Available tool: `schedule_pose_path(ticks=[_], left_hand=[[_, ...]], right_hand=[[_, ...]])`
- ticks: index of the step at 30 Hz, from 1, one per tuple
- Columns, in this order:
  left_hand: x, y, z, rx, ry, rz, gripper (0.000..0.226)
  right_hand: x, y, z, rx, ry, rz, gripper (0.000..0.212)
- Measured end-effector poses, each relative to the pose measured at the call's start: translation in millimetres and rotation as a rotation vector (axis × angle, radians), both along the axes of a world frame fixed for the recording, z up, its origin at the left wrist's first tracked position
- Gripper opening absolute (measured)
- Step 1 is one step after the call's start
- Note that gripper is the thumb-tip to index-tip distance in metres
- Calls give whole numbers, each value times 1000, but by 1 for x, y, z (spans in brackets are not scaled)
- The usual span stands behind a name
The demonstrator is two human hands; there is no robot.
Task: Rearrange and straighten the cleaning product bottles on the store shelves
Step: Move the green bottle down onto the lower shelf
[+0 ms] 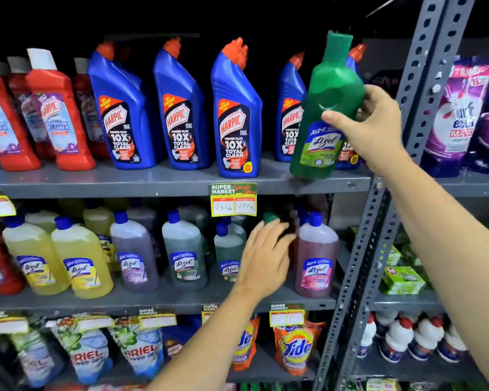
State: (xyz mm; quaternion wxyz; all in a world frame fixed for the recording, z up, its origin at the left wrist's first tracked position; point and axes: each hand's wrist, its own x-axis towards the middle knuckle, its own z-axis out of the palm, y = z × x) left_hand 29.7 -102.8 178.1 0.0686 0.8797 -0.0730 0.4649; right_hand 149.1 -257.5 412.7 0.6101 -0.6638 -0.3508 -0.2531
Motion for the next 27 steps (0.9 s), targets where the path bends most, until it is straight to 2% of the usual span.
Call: schedule_pose_path(ticks=[2, 7, 11, 15, 18, 21, 27], left_hand=[[-23, 17, -45, -25, 107, 44, 28], [-55, 66, -110, -121, 607, 322, 32], [-62, 100, -133, -241, 761, 499, 40], [-54, 113, -144, -260, 927, 467, 45], [-45, 114, -154, -288, 991, 437, 46], [-39, 118, -166, -286, 999, 463, 45], [-37, 129, -183, -299, 968, 525, 47]], right_hand=[[-15, -10, -19, 2, 7, 82, 49], [-43, -13, -94, -113, 91, 224, 59], [-44, 2, -170, -234, 202, 240, 67], [-30, 29, -238, -319, 325, 205, 73], [-15, 49, -282, -354, 407, 165, 70], [0, 68, -318, -356, 477, 118, 76], [16, 85, -351, -333, 568, 106, 76]])
